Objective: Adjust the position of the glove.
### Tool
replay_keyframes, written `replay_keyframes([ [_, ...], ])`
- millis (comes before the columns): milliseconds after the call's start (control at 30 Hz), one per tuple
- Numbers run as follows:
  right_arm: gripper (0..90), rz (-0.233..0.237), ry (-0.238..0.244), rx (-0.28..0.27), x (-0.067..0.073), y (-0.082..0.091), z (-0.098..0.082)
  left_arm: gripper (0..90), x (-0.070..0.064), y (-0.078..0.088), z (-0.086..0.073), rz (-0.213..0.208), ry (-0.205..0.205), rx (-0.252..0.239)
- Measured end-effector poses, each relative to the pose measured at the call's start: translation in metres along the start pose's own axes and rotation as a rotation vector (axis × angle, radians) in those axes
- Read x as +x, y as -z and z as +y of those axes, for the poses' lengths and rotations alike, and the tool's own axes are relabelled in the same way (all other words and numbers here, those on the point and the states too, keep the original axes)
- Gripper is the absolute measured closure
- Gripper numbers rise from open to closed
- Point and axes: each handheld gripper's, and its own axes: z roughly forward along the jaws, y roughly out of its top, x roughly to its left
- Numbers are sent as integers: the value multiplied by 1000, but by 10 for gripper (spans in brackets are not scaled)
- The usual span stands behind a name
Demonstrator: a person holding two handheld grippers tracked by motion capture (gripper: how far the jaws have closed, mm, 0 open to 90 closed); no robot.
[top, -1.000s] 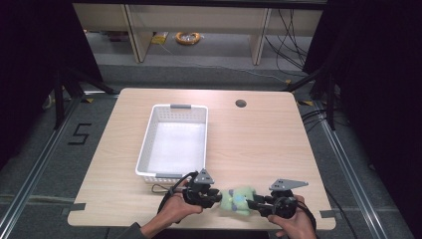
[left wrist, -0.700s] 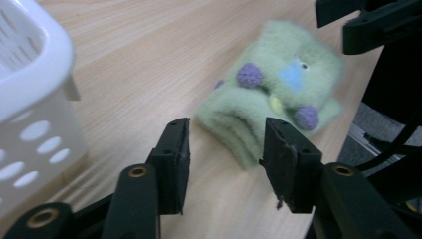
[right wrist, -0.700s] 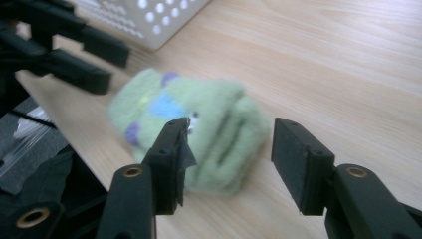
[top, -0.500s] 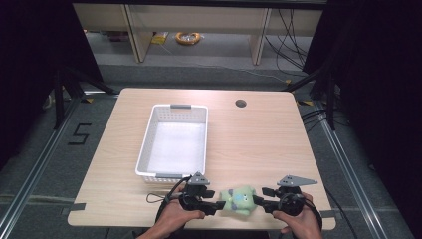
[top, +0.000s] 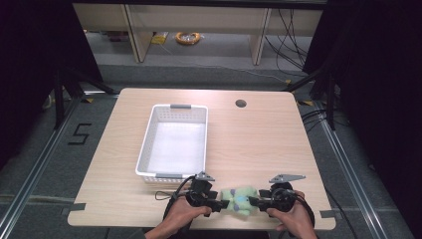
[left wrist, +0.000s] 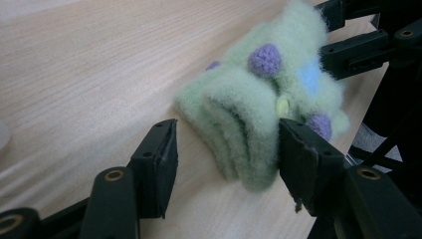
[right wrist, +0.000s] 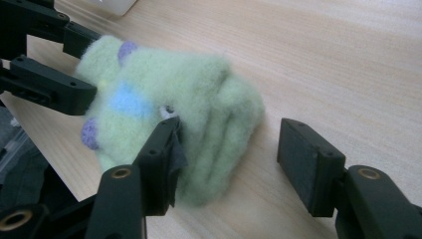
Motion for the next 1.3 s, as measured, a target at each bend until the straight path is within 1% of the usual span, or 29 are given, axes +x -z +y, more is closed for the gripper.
replay_keyframes([
  [67,449,1,-2,-2,-1,0,0,432,0,-1,0,2,1,-13],
  [100,451,0,-15,-10,-1,-2,-1,432,0,-1,1,7,-6,20],
  [133,451,0,-15,-10,-1,-2,-1,430,0,-1,1,7,-6,20],
  [167,454,24,-15,-4,-2,-4,-1,425,0,-1,1,2,4,20],
  [333,459,30,-36,-16,-2,-7,-3,450,0,-5,1,-28,4,18],
  [367,468,51,-81,-11,0,-8,-3,480,-2,-7,1,-22,-4,25],
  [400,468,51,-81,-11,0,-8,-3,487,-2,-7,1,-22,-4,25],
  [433,489,79,-75,-17,-2,-10,-4,508,-2,-7,1,-23,-26,35],
  [467,489,79,-75,-17,-2,-10,-4,517,-2,-7,1,-23,-26,35],
  [500,503,87,-55,-28,-5,-10,-4,529,-2,-9,0,-49,-20,22],
  [533,503,87,-55,-28,-5,-10,-4,529,-1,-9,0,-51,-23,21],
  [567,528,97,-106,-16,-3,-10,-4,552,-1,-12,-2,-48,-8,-18],
  [600,528,97,-106,-16,-3,-10,-4,561,-1,-12,-2,-48,-8,-18],
  [633,550,139,-108,-33,-4,-13,-5,577,-1,-8,0,-40,-12,28],
  [667,561,140,-79,-34,-8,-13,-5,592,-1,-8,0,-40,-12,28],
  [700,561,140,-79,-34,-8,-13,-5,592,-1,-8,-1,-41,-12,26],
  [733,572,141,-92,-33,-8,-14,-5,608,-2,-8,-1,-42,-10,23],
  [767,593,168,-99,-37,-10,-16,-5,636,-2,-8,-1,-44,-15,19],
  [833,633,185,-115,-45,-11,-16,-6,655,-1,-9,-2,-61,-10,2],
  [867,633,185,-115,-45,-11,-16,-6,665,-1,-9,-2,-61,-10,2],
  [900,670,207,-114,-59,-12,-16,-7,676,-1,-9,-2,-70,3,-12],
  [933,670,207,-114,-59,-12,-16,-7,676,-2,-9,-2,-51,-7,-24],
  [1000,705,218,-123,-71,-13,-13,-8,693,-3,-9,-1,-60,-23,-18],
  [1067,713,227,-122,-85,-14,-13,-8,698,-3,-8,-1,-50,-10,-17],
  [1100,722,233,-128,-105,-13,-11,-9,700,-1,-8,-1,-72,11,-25],
  [1133,722,233,-128,-105,-13,-11,-9,701,-1,-8,-1,-72,11,-25],
  [1167,726,211,-118,-110,-11,-9,-9,702,-1,-5,0,-48,3,-5],
  [1267,727,233,-115,-125,-10,-9,-9,702,-1,-4,0,-46,9,-5],
  [1300,728,233,-113,-125,-9,-9,-9,702,-1,-4,-1,-65,5,-21],
])
